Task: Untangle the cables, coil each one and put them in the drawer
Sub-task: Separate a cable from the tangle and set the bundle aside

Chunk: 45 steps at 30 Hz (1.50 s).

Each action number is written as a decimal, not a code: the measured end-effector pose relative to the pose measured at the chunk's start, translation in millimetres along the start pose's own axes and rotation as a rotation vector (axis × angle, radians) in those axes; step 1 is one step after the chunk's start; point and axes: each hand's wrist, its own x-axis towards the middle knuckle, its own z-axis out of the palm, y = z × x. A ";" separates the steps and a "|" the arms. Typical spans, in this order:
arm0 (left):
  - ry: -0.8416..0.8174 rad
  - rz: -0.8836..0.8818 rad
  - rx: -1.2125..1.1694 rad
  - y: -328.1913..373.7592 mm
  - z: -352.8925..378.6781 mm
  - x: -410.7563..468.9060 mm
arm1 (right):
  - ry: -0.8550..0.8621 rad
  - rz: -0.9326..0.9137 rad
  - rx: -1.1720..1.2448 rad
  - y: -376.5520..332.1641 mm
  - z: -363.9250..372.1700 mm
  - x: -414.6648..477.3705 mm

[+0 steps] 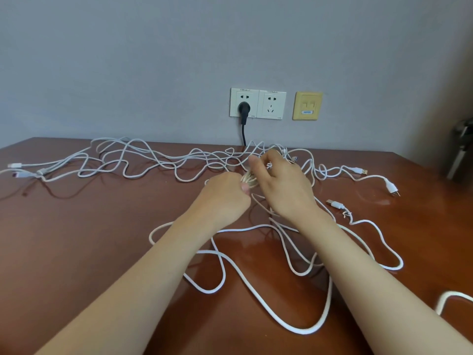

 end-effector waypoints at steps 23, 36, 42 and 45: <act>-0.475 0.195 -0.290 -5.4 -16.5 -7.1 | -0.229 -0.103 0.528 15.8 -21.3 6.9; 0.104 0.019 -0.389 -3.2 -19.0 1.2 | -0.038 -0.108 0.247 1.9 1.6 -0.2; 0.190 -0.059 -0.286 -7.1 -19.7 3.8 | -0.076 -0.294 -0.082 -3.8 8.8 -7.2; 0.151 -0.072 -0.226 -11.4 -18.3 5.7 | -0.079 -0.287 -0.098 -3.0 1.4 -7.3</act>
